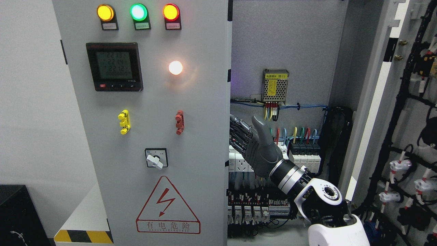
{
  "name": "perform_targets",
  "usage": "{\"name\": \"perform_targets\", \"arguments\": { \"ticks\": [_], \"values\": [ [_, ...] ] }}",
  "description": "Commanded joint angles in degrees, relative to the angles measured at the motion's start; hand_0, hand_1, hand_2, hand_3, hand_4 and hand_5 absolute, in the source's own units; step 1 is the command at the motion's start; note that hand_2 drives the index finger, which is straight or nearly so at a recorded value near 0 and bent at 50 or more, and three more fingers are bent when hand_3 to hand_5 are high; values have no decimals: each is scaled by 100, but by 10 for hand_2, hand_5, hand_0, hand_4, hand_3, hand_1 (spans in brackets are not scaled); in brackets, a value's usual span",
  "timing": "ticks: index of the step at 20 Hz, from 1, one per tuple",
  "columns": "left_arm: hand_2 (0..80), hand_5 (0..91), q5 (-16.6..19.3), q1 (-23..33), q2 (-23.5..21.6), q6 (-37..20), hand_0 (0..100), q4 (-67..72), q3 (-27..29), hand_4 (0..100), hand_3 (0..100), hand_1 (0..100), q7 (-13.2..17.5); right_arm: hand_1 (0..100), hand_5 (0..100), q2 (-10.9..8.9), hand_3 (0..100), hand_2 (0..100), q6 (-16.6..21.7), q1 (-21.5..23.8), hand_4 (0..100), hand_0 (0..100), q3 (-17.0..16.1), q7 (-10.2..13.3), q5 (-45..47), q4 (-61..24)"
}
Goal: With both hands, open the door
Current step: 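Hook right fingers behind the indicator-light door edge and pull outward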
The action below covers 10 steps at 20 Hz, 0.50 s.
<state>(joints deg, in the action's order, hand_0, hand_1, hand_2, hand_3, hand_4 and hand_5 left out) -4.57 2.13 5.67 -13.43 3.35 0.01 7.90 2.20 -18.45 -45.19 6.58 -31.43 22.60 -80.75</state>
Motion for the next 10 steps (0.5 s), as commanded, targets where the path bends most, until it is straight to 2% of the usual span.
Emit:
{"name": "perform_targets", "arguments": {
  "ticks": [1,10],
  "values": [
    [0,0,0,-2,4,-2,0,-1,-115,0,0,0,1,0,0,-9,0,0,8,-16,0,0,-8,-12,227,25],
    [0,0,0,-2,4,-2,0,-1,-115,0,0,0,1,0,0,-18,0,0,8,-51,0,0,1,-21,474,7]
  ]
}}
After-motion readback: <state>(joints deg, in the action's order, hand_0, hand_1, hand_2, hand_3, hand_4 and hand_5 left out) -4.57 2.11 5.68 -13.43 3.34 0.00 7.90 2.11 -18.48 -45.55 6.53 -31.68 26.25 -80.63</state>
